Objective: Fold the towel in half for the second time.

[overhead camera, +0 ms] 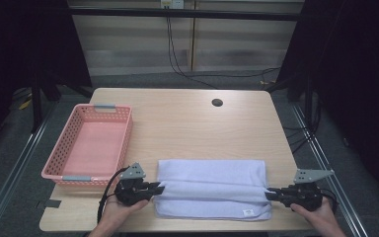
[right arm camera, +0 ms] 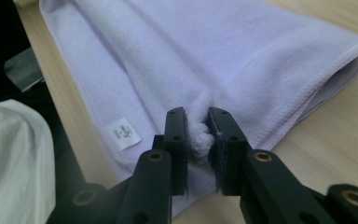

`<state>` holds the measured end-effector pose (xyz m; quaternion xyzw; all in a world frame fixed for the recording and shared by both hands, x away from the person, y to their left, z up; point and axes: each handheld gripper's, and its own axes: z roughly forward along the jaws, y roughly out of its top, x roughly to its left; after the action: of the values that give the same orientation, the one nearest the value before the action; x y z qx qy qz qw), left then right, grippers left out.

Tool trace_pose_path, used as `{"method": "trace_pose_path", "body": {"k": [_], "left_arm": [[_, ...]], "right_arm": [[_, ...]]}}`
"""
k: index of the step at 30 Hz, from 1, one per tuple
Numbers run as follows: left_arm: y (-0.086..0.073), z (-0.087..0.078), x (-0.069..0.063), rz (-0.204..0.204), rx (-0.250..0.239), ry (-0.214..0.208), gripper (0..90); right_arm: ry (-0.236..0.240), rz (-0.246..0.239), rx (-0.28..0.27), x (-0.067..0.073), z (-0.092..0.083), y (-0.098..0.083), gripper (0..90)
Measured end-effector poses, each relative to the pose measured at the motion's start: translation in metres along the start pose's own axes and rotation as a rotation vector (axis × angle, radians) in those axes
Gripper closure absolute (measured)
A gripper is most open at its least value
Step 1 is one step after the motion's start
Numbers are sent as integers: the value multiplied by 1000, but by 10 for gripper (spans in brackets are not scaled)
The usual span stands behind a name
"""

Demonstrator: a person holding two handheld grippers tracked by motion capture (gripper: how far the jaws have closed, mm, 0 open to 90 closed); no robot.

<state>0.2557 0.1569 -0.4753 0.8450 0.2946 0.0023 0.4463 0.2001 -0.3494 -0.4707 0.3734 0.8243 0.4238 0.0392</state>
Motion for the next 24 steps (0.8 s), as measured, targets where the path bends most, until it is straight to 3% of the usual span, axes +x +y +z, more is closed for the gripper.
{"method": "trace_pose_path", "body": {"k": [5, 12, 13, 15, 17, 18, 21, 24], "left_arm": [[-11, 2, 0, 9, 74, -22, 741], [-18, -10, -7, 3, 70, -65, 685], [-20, -13, -8, 3, 65, -71, 654], [-22, -18, -9, -2, 41, -46, 567], [-19, -23, -5, -10, -4, -46, 530], [-14, -24, -3, -18, -21, -22, 526], [-1, -16, 4, -9, -32, -3, 534], [9, -1, 12, -13, -2, -30, 550]], "right_arm": [[20, -13, 55, 8, 0, -8, 728], [31, -23, 84, 18, -6, -9, 640], [31, -28, 78, 21, -9, -9, 633], [20, -17, 43, 24, -13, -9, 585], [-16, 9, 11, 24, -14, -8, 561], [-30, 8, -7, 23, -14, -7, 556], [-57, 21, -18, 22, -5, 0, 557], [-63, 17, -1, 23, 9, 8, 555]]}}
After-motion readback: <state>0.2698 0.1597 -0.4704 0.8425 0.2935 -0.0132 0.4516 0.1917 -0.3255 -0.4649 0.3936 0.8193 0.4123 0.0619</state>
